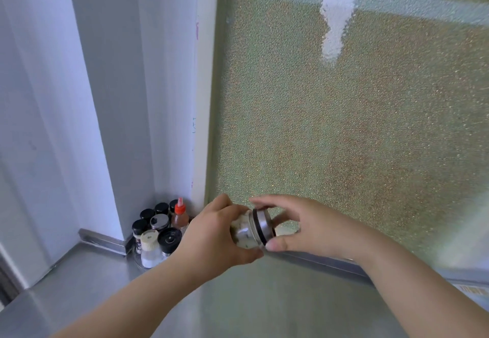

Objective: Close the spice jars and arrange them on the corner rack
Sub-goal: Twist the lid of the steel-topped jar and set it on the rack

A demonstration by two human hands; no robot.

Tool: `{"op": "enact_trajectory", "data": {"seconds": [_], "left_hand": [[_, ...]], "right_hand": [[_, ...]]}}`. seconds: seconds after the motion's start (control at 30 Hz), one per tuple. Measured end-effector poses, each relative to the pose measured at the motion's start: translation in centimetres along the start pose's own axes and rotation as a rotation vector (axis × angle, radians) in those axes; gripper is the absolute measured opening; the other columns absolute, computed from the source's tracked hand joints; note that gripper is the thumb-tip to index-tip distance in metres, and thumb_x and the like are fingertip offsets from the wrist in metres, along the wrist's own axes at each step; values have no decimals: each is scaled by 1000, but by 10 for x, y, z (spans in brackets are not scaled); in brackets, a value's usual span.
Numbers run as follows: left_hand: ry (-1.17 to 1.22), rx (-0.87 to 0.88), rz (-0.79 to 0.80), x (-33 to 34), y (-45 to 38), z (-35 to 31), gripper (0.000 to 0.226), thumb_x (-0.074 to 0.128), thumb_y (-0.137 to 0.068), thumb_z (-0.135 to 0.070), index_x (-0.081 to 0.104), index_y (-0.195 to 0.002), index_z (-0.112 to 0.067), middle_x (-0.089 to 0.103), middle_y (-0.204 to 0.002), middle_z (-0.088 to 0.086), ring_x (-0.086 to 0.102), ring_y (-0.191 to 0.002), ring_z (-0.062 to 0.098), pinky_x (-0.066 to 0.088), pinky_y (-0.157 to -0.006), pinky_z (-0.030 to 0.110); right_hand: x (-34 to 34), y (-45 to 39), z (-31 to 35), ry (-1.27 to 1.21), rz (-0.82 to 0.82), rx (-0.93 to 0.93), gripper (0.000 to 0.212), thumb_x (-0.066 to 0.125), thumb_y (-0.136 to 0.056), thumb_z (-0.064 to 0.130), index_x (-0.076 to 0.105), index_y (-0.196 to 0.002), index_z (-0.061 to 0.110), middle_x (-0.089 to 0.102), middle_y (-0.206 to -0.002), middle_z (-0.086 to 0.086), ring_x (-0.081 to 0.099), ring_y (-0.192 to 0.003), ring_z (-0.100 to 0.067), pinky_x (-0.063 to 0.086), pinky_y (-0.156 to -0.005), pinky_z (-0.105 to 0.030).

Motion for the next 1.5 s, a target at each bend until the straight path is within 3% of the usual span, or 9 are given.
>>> {"op": "enact_trajectory", "data": {"seconds": [0.17, 0.3, 0.43, 0.53, 0.63, 0.83, 1.0, 1.23, 1.5], "left_hand": [[10, 29, -6, 2, 1, -4, 62, 81, -50, -47, 61, -106, -27, 35, -76, -19, 43, -68, -8, 32, -54, 6], [51, -2, -8, 0, -1, 3, 62, 80, -51, -48, 60, -106, -28, 38, -79, -17, 44, -78, -11, 36, -59, 5], [61, 6, -4, 0, -2, 6, 60, 82, -50, -45, 61, -104, -28, 38, -78, -16, 44, -78, -10, 35, -60, 4], [80, -7, 8, 3, 1, 10, 60, 82, -50, -44, 61, -104, -27, 37, -78, -16, 44, -78, -11, 35, -60, 3], [76, -14, -12, 2, 2, 15, 59, 83, -50, -44, 62, -103, -27, 37, -77, -17, 45, -80, -9, 36, -57, 6], [23, 27, -52, 6, 3, 19, 65, 70, -44, -58, 61, -103, -30, 38, -78, -18, 43, -82, -11, 30, -55, 6], [101, -23, -51, 5, 3, 31, 70, 66, -41, -62, 62, -103, -31, 39, -78, -16, 47, -77, -6, 35, -58, 10], [51, -35, -82, 5, 14, 44, 74, 63, -40, -64, 63, -104, -26, 37, -77, -21, 45, -71, -8, 35, -57, 11], [131, -89, -74, 2, 24, 61, 68, 69, -43, -59, 63, -104, -30, 45, -86, -14, 50, -79, 7, 50, -68, 26]], "right_hand": [[11, -7, 2, -188, -25, 120, 38, 38, -89, 56, 58, -96, 24, 70, -83, -6, 71, -67, -18, 54, -59, -24], [-1, -3, 6, 36, -13, -3, 61, 67, -74, 52, 37, -127, 56, 50, -120, 31, 59, -91, 13, 45, -76, -12], [6, -11, 5, 30, -127, -11, 37, 58, -79, 57, 59, -107, 32, 72, -85, 7, 68, -69, -2, 52, -69, -20], [14, -15, 1, -24, -74, 58, 65, 44, -70, 77, 55, -118, 33, 74, -93, 2, 71, -68, -9, 56, -74, -32], [8, -13, 4, 45, 5, -19, 72, 68, -70, 58, 31, -131, 59, 51, -119, 32, 57, -95, 13, 43, -85, -8], [24, -23, 3, -44, -128, 30, 42, 47, -88, 52, 61, -93, 13, 69, -63, -1, 67, -54, -12, 47, -53, -16], [23, -26, 3, 9, -25, 7, 63, 64, -76, 54, 38, -132, 46, 58, -111, 22, 60, -84, 10, 41, -71, -3], [43, -41, 4, -43, -116, 17, 44, 51, -80, 61, 60, -90, 20, 68, -63, -4, 66, -54, -13, 56, -61, -30], [48, -50, 16, 38, -84, -109, 42, 72, -73, 42, 57, -112, 37, 67, -98, 13, 61, -87, 2, 50, -79, -20]]}}
Point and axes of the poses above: each hand's wrist, its own y-axis away from the middle knuckle, its own x-axis out of the palm, z = x × y, the point moved 4 cm from there along -y, towards the middle knuckle
